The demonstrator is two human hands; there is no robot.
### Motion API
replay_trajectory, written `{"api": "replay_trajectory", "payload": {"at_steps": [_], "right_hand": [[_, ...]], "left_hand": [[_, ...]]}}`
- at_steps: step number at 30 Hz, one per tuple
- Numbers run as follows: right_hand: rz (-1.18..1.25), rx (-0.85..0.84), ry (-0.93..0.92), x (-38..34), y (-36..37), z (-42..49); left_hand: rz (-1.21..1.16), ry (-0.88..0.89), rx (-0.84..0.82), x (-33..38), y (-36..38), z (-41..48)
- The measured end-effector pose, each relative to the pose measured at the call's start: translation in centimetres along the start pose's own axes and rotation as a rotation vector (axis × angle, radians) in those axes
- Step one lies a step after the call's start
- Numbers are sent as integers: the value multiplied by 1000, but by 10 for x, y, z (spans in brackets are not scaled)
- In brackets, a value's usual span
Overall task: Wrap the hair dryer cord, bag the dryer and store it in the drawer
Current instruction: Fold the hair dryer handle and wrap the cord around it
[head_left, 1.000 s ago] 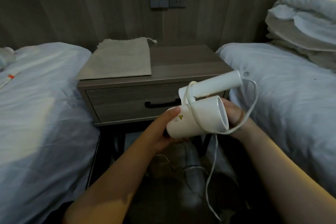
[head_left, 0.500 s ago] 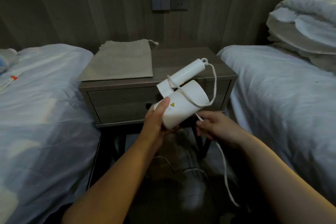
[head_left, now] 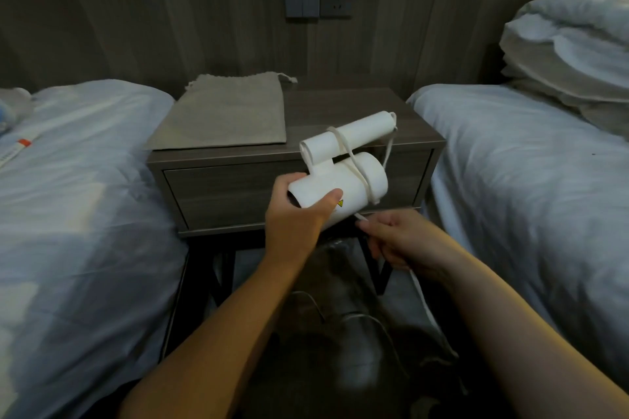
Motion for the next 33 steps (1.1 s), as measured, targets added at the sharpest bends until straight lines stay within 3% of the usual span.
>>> {"api": "replay_trajectory", "payload": {"at_steps": [7, 11, 19, 25, 30, 33], "right_hand": [[-275, 26, -7, -16, -5, -13], [-526, 38, -85, -31, -6, -21], [-641, -195, -136, -47, -1, -43], [-639, 81, -335, -63, -30, -40], [-562, 334, -350, -68, -54, -41], [-574, 386, -345, -67, -61, -41]], "left_hand": [[115, 10, 56, -7, -21, 14], [296, 123, -1, -2, -19, 14], [593, 280, -210, -2, -2, 7], [586, 296, -374, -7, 7, 6], [515, 265, -503, -12, 11, 6], [484, 261, -598, -12, 14, 4]]}}
Point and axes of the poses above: each hand's wrist, its own z-axis towards the middle knuckle, its own y-axis out of the palm, x = y × z, the point moved 7 cm from there along z, towards the middle knuckle, and after that the axes turned 12 degrees about z, right-handed, at the moved point
